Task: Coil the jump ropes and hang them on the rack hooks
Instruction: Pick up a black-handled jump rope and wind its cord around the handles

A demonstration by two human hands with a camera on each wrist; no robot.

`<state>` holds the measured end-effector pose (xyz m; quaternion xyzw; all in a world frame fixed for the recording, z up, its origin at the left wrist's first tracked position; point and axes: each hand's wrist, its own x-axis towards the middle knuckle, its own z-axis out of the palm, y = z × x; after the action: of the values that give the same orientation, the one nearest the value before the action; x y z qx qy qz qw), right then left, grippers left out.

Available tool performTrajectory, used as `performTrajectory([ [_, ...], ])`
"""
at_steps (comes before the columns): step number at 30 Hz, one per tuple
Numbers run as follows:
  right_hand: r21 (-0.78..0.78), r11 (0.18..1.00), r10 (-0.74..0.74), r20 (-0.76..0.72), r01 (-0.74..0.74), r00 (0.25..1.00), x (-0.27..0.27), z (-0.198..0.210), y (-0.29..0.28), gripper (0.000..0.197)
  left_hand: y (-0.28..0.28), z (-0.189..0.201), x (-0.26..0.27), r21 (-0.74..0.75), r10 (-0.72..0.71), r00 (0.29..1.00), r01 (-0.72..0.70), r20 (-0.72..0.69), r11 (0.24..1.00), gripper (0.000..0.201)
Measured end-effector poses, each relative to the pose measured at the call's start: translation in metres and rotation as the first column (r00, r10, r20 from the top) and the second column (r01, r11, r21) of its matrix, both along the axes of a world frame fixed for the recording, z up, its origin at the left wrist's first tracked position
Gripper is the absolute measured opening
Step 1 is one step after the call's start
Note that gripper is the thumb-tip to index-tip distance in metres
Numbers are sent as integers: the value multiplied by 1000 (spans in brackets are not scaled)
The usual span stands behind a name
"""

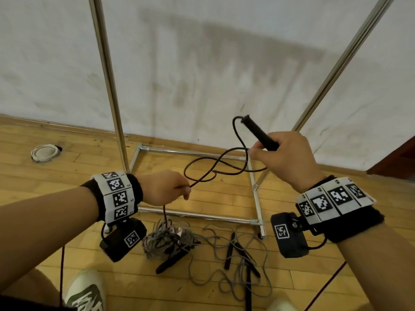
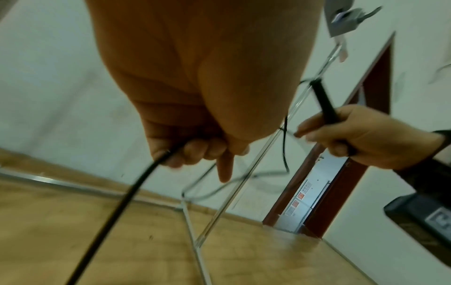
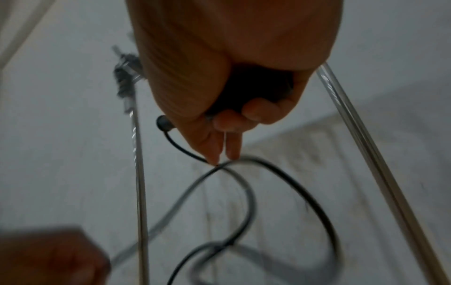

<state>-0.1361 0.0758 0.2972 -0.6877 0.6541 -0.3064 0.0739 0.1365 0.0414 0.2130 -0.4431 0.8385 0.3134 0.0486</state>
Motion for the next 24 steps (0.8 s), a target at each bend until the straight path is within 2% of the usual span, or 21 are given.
performTrajectory([
  [2,39,998,-38,-190,46,981,-1,-3,3,13,-2,10,0,-72,3,1000,-3,-2,997,34],
  [4,50,999,7,-236,5,972,2,-5,5,25,-2,21,-3,-127,-10,1000,6,-27,992,35],
  [7,92,971,230,-109,-220,967,13,-8,9,22,0,39,-11,-212,-43,986,7,-164,977,33],
  [9,102,944,320,-49,-314,946,25,-15,12,15,1,52,-16,-277,-68,961,-9,-267,961,32],
  [11,95,936,337,38,-339,941,33,-20,14,21,1,60,-17,-291,-80,951,-11,-299,957,32],
  [15,22,955,285,203,-295,937,36,-18,13,15,3,65,-10,-254,-97,957,25,-274,967,33],
  [17,4,943,328,176,-334,928,38,-17,13,18,4,65,-8,-237,-119,958,56,-261,970,33],
  [19,53,922,372,145,-383,917,43,-19,15,10,5,64,-7,-222,-134,950,72,-281,972,34],
  [21,123,912,363,197,-391,911,47,-21,16,8,5,63,-6,-220,-143,939,74,-313,973,33],
  [24,151,895,381,228,-419,896,49,-18,14,15,3,58,-4,-186,-138,933,79,-332,979,31],
])
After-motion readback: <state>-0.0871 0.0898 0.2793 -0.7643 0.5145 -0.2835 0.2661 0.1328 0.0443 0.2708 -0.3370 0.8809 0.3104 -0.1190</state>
